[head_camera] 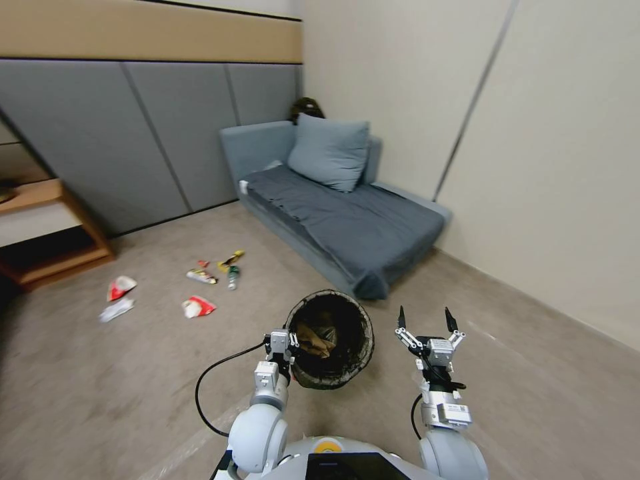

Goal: Pick up the trash bin, then pick up the garbage from the floor and place it into the trash bin.

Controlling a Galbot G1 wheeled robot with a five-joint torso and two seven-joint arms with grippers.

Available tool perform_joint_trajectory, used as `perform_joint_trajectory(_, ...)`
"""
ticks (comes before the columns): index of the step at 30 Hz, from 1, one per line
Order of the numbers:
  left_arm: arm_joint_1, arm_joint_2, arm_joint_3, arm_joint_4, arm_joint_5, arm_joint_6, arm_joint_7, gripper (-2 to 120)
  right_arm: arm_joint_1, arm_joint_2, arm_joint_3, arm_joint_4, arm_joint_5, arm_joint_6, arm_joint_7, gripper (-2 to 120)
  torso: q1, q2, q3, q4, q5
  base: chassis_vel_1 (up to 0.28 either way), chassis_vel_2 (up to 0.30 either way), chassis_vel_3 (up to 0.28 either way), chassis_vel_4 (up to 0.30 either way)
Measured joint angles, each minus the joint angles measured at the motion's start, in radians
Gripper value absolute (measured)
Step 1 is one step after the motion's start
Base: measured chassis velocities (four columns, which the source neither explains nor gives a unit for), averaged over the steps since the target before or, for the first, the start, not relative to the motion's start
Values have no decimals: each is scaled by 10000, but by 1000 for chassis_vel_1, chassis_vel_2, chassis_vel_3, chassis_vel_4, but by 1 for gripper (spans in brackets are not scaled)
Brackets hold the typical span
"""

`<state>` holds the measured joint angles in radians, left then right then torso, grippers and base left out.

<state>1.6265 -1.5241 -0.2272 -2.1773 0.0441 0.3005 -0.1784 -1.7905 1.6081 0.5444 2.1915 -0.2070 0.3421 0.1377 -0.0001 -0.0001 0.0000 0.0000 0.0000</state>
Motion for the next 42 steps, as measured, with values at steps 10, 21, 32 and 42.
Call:
perform_joint_trajectory(10, 4, 0, 0, 6, 14, 2, 1, 1, -2, 0, -3, -3, -5, 0, 0, 100, -1, 1, 0, 0, 0, 124, 126, 122, 123)
perform_joint_trajectory(21, 8, 3, 1, 27, 26, 1, 1, 1, -23, 0, -29, -18, -23, 10, -2, 100, -1, 0, 0, -1, 1, 117, 115, 124, 121)
perform_joint_trajectory(32, 6, 37, -12, 37, 28, 1, -29, 1, 103, 0, -32, -90, 97, 146, -36, 100, 0, 0, 0, 0, 0, 122, 134, 126, 124)
perform_joint_trajectory(42, 12, 37, -11, 65, 38, -12, -35, 1, 204, -1, -38, -92, 210, 298, -49, 100, 0, 0, 0, 0, 0, 132, 125, 127, 133)
